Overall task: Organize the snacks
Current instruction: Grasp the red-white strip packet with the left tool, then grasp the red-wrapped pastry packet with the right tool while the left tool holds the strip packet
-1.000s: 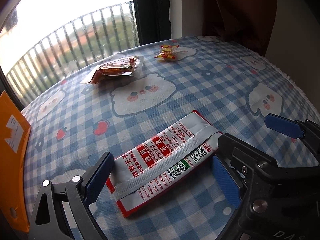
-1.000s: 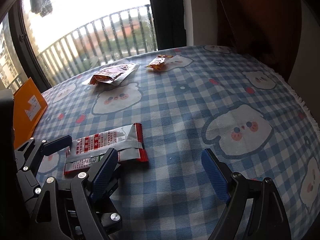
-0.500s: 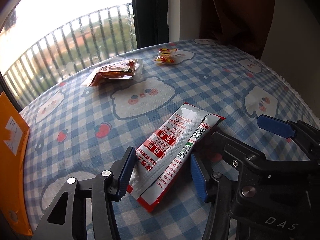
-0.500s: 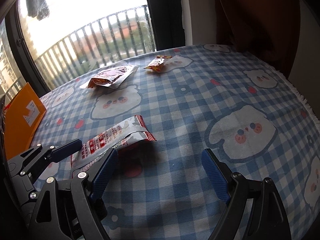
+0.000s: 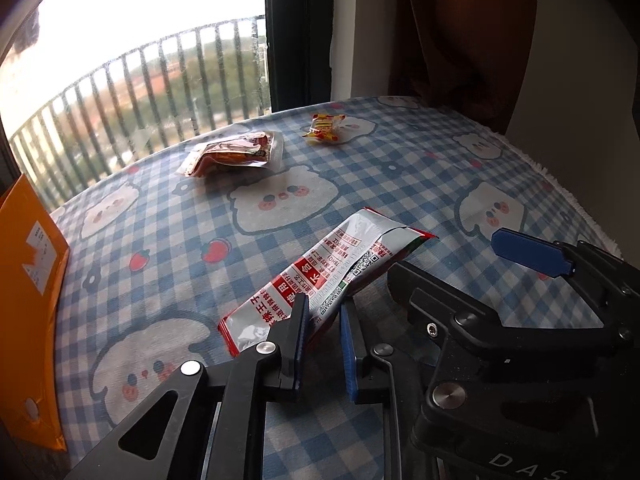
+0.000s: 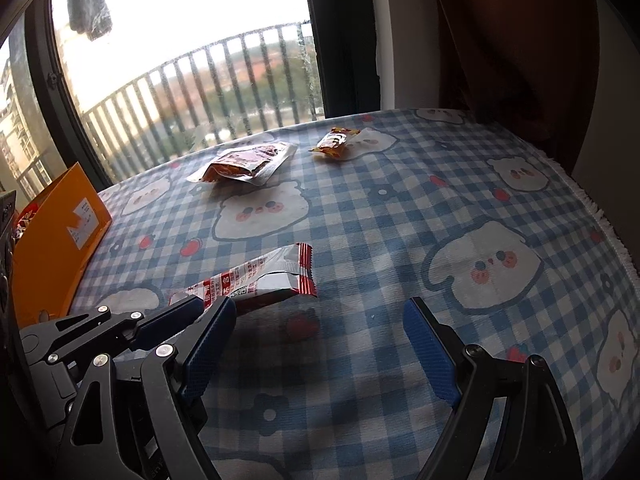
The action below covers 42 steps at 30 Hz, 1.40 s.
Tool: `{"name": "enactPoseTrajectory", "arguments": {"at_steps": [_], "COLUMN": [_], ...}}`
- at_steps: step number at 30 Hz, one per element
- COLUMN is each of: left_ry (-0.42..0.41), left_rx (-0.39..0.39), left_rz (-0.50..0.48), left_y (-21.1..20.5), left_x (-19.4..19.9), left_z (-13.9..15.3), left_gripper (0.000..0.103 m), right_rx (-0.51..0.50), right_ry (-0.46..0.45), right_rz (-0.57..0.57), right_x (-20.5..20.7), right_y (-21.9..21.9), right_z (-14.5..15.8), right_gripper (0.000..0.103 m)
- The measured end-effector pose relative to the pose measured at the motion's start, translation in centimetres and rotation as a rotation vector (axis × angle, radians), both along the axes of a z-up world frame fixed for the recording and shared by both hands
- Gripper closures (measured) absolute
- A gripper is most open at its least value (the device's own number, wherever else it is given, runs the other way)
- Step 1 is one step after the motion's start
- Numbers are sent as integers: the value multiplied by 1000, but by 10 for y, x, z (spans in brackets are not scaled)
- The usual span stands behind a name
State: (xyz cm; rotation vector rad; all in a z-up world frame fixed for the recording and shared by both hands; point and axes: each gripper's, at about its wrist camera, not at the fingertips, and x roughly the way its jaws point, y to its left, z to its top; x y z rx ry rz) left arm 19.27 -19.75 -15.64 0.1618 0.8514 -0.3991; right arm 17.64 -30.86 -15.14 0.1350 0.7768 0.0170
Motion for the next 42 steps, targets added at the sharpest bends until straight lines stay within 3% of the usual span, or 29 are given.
{"name": "enactPoseTrajectory", "arguments": {"at_steps": [8, 17, 30, 39, 42], "left_ry": [-33, -12, -50, -44, -39], "left_rx": [-34, -69, -68, -77, -82], "left_rz": [61, 127, 211, 267, 290], "left_y": [28, 56, 79, 79, 80], "left_x": [-7, 12, 68, 112, 127], "left_z": [21, 29, 50, 44, 40], "left_gripper": [98, 102, 102, 102, 102], "right_rx": [4, -15, 11, -20, -13], "right_ry": [-45, -79, -78, -46, -38], "right_rz": [42, 117, 142, 139, 138], "right_x": [-4, 17, 81, 133, 151], "right_y": [23, 54, 76, 79, 80], "right_z": [19, 35, 51, 48, 43], "right_gripper": [15, 15, 15, 15, 8]}}
